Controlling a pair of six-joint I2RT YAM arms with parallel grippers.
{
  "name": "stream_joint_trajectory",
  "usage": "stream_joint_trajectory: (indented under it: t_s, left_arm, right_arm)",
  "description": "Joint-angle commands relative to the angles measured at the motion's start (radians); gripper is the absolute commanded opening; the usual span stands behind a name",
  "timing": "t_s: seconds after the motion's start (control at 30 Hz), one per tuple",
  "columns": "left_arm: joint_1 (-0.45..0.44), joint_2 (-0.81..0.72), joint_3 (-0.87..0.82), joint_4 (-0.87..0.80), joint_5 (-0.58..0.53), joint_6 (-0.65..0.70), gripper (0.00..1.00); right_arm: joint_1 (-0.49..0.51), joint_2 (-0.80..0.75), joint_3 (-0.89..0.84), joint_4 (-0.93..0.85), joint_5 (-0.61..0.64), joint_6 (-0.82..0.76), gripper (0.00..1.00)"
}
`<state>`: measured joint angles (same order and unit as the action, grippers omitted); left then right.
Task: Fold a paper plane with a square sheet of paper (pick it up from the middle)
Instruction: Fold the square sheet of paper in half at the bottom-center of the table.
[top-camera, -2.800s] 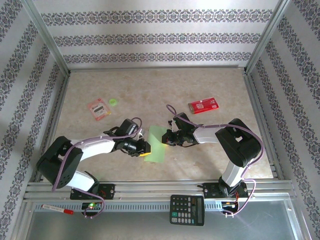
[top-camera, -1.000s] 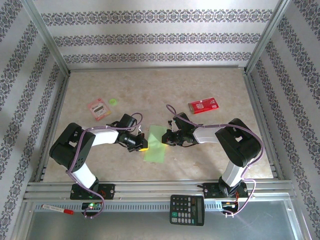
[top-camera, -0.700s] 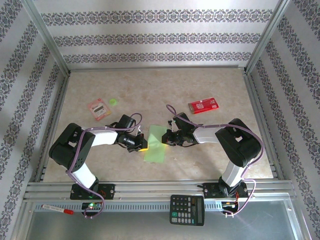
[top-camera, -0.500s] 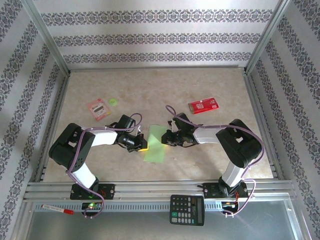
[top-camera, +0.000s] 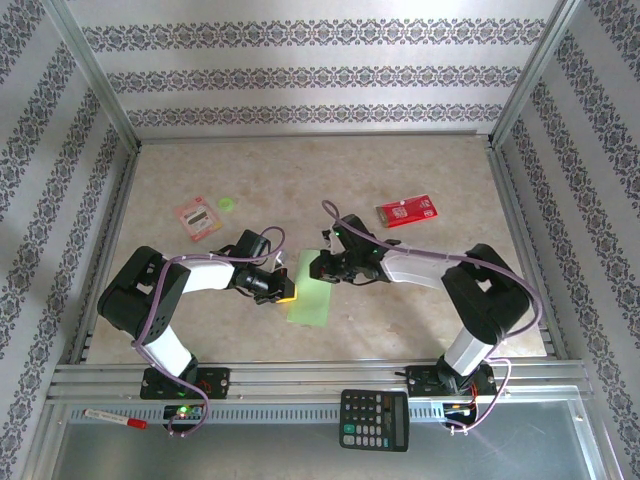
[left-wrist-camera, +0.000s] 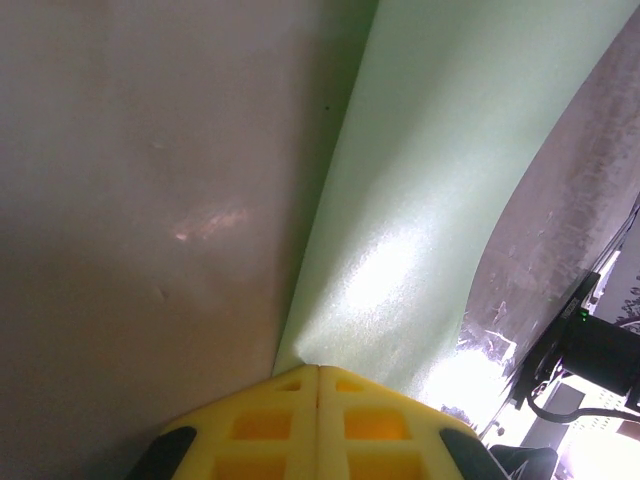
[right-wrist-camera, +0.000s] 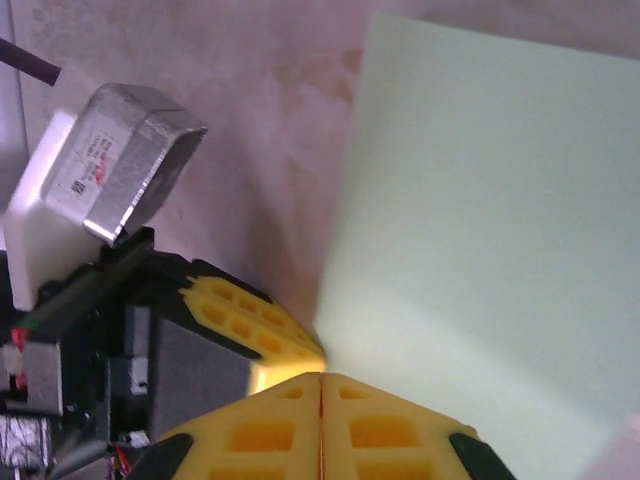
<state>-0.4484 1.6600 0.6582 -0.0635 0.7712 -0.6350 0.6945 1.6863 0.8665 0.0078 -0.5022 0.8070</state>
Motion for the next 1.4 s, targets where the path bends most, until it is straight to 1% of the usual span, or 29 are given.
stream_joint_trajectory:
  t_s: [0.0,0.3,0.57,0.73,1.37]
  left_arm:
    - [0.013,0.03,-0.043,-0.103,-0.064,0.021,0.0]
    - [0.012,0.035,-0.037,-0.111,-0.067,0.024,0.0]
    - [0.012,0.037,-0.041,-0.116,-0.074,0.032,0.0]
    - [0.012,0.053,-0.054,-0.12,-0.085,0.04,0.0]
    - [0.011,0.071,-0.08,-0.15,-0.121,0.073,0.0]
  right_arm:
    - [0.023,0.072,0.054,0.029,-0.028,0.027,0.04]
    - [0.059,0.203,0.152,0.044,-0.042,0.035,0.02]
    - [0.059,0.296,0.204,0.012,-0.012,0.02,0.01]
    - [0.026,0.342,0.227,-0.018,0.007,-0.001,0.0]
    - [-0.109,0.418,0.38,-0.11,0.037,-0.036,0.0]
